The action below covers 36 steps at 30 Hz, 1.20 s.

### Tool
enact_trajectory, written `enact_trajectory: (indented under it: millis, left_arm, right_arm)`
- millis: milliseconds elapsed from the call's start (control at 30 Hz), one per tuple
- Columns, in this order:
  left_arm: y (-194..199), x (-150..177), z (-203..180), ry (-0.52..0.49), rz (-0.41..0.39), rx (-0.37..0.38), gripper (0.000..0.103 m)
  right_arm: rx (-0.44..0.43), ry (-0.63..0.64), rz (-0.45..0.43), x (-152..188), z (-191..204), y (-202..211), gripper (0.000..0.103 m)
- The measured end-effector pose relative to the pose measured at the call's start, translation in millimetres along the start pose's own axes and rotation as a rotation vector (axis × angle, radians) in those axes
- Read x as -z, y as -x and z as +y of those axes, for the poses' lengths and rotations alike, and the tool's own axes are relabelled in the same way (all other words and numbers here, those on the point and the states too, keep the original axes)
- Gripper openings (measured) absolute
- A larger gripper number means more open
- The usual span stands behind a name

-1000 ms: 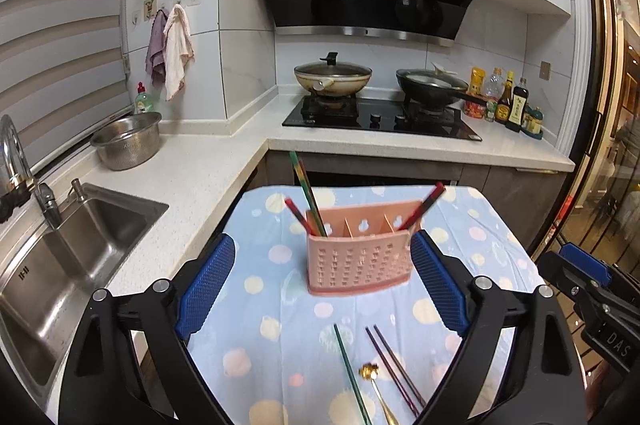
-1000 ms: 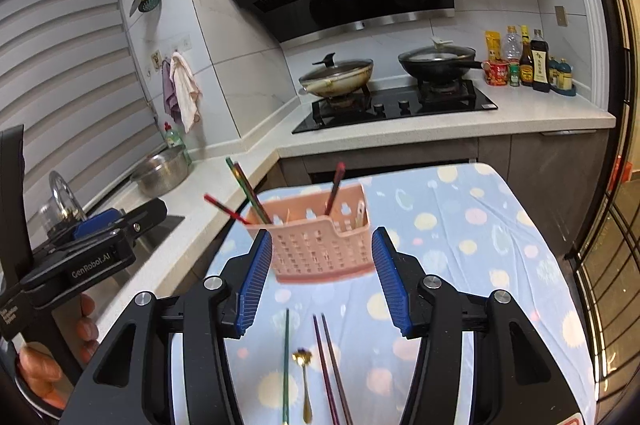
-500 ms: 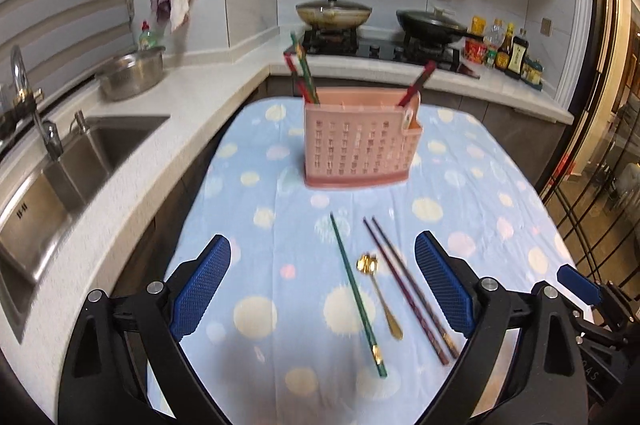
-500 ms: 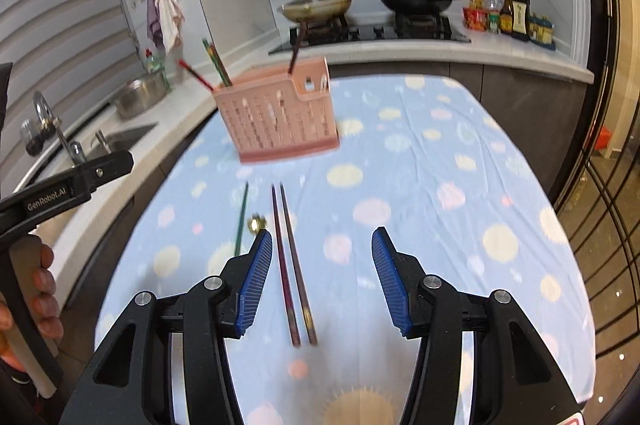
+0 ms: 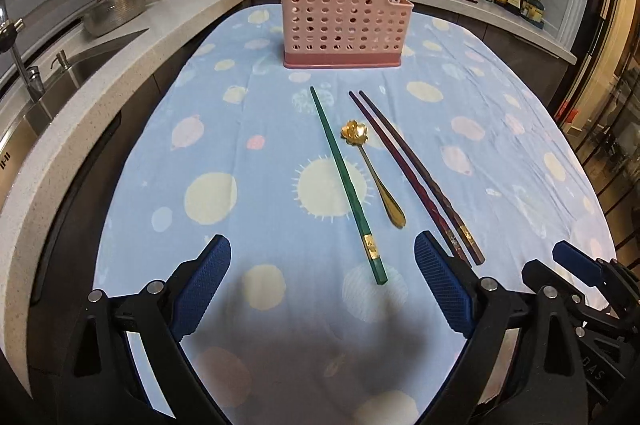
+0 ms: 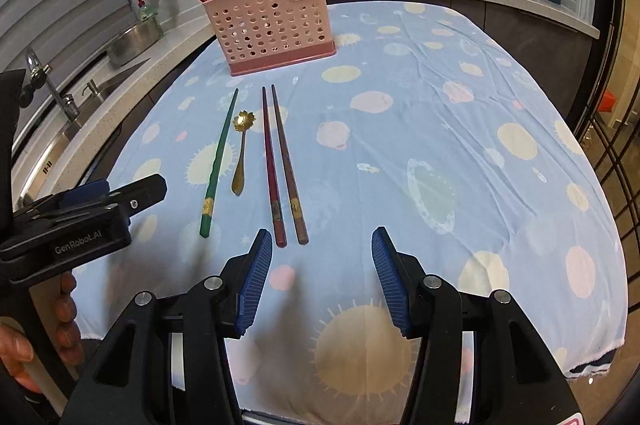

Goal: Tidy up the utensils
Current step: 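Withdraw both tools back over the remaining utensils, then grasp the green chopstick with the left tool while the right tool grasps a dark brown chopstick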

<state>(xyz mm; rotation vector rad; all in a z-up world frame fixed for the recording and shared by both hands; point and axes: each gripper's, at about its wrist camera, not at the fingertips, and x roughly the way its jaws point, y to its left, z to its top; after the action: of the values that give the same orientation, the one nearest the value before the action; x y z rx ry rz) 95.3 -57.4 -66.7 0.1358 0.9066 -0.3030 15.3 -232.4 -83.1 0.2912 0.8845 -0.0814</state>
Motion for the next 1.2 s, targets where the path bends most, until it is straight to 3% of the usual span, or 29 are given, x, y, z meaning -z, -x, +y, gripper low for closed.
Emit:
enact_trajectory:
  millis: [267, 433, 600, 633, 867, 967, 1200]
  left_arm:
    - [-25.9, 3.4, -13.0, -0.019, 0.042, 0.003, 0.084]
    - [-43.8, 2.9, -14.9, -0.019, 0.083, 0.003, 0.076]
    - [-54.5, 7.1, -13.5, -0.021, 0.12, 0.019, 0.053]
    - [-53.5, 7.8, -13.4, -0.029, 0.111, 0.013, 0.051]
    - [-47.4, 14.3, 2.3, -0.021, 0.085, 0.015, 0.015]
    - [-45.4, 17.5, 10.4, -0.01, 0.078, 0.022, 0.008]
    - [-41.8, 24.2, 17.2, -0.022, 0.061, 0.029, 0.007]
  right_arm:
    - [0.013, -0.019, 0.022, 4.2, -9.8, -3.9, 0.051]
    - [0.012, -0.025, 0.036, 4.7, -13.2, -8.1, 0.051]
    - [0.011, -0.02, 0.045, 5.1, -11.9, -11.9, 0.051]
    - [0.011, -0.018, 0.047, 5.6, -11.1, -12.7, 0.051]
    - [0.006, -0.009, 0.053, 5.6, -5.3, -18.6, 0.048]
    - [0.003, -0.003, 0.051, 2.9, -1.7, -22.5, 0.044]
    - [0.014, 0.042, 0.052, -5.0, 11.7, -40.6, 0.029]
